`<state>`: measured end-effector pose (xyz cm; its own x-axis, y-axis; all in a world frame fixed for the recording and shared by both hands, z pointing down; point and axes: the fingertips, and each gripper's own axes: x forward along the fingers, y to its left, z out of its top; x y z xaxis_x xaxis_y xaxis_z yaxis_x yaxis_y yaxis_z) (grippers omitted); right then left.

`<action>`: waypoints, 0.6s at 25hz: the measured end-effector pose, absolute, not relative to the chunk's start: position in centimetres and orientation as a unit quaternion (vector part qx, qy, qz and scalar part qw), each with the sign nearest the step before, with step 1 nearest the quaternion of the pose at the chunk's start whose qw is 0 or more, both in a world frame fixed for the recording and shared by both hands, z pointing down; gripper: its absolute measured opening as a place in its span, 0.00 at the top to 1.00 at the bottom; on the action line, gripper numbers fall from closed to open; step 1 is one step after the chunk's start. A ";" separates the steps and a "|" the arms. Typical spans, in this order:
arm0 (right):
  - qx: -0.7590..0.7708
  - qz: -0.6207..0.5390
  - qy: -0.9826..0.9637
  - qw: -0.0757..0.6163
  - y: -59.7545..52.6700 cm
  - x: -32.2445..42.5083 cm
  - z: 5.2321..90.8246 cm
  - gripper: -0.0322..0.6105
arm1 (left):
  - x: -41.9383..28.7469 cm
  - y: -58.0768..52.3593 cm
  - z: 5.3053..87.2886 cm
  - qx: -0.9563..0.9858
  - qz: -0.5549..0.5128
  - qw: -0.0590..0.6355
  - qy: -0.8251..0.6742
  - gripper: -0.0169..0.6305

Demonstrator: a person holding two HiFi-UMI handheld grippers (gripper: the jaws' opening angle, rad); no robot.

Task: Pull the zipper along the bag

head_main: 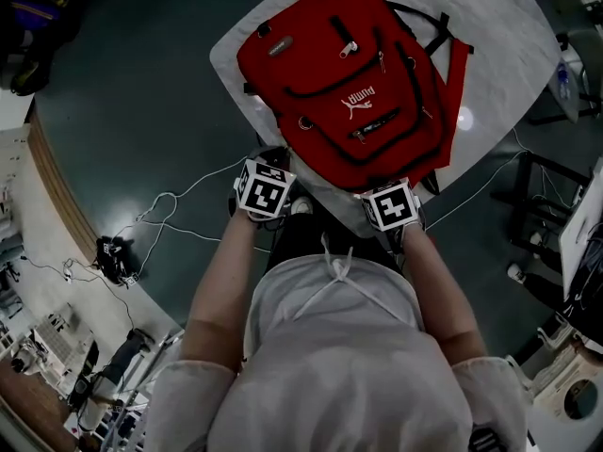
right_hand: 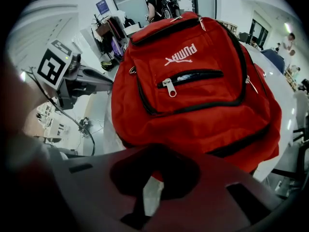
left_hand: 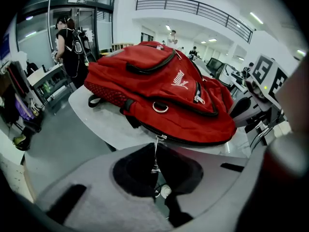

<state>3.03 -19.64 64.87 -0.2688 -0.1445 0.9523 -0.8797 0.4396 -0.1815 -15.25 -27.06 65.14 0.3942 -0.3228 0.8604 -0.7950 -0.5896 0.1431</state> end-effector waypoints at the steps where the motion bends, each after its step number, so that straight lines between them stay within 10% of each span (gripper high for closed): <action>1: 0.365 0.383 -0.697 0.484 -19.6 3.0 65.0 0.91 | -15.6 -27.5 65.1 0.785 0.418 0.282 -0.359 0.94; 15: 0.362 0.381 -0.689 0.499 -19.2 3.5 64.9 0.91 | -17.2 -31.3 64.9 0.782 0.427 0.260 -0.373 0.94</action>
